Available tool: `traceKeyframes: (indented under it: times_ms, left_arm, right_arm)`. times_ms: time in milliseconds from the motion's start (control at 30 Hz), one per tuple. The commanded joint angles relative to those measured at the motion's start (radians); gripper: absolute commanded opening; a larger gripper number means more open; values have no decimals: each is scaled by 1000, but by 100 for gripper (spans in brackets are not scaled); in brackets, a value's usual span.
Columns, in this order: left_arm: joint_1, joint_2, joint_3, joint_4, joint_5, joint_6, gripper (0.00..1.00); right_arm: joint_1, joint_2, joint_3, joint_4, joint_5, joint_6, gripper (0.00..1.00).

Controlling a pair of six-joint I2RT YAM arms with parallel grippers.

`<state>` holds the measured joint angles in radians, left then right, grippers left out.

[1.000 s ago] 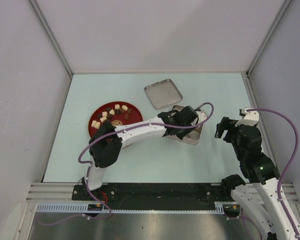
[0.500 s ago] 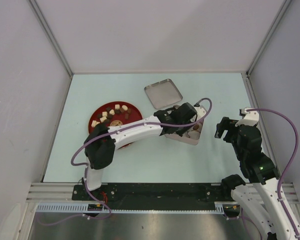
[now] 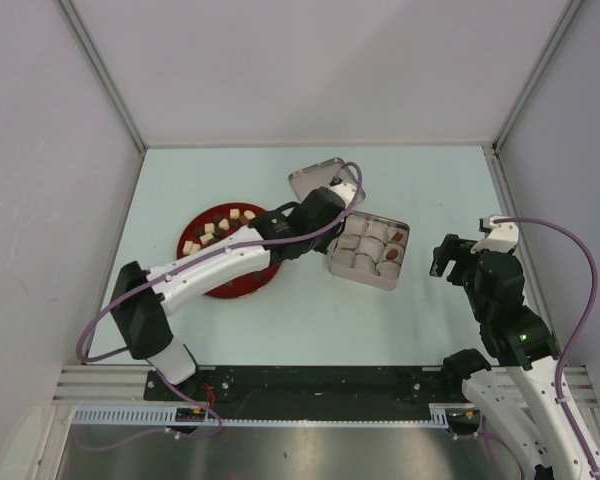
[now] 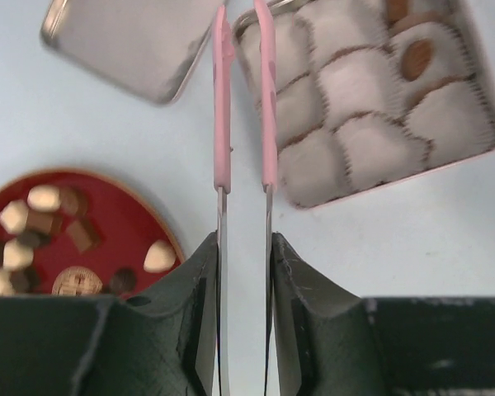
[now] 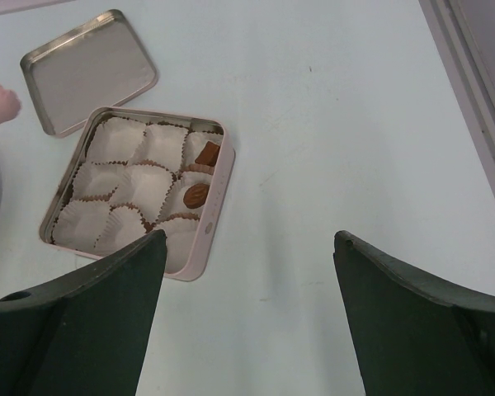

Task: Pack the chocolate

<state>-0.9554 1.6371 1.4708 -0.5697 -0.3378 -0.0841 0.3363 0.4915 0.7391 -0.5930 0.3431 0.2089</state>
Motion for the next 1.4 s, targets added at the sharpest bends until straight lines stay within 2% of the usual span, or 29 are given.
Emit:
traceKeyframes:
  times_ms: [0,167,467,800,1367]
  left_arm:
    - [43,-109,-88,-74,-87,-111,31]
    - [113,-201,-197,-125,-107,-193,32]
    - [247,-253,-274,-190,-109,-240,32]
    - [375,-203,-293,-188,-61,-209,32]
    - [440,-59,-291,-122,-1,-184,33]
  right_arm:
    - [1,-5,2,33,8,-5,86]
    - [4,2,2,36,-1,-5,86]
    - [7,5,2,36,-7,-5,87]
    - [9,9,2,36,-7,-3,86]
    - [9,24,3,38,-9,-2,86]
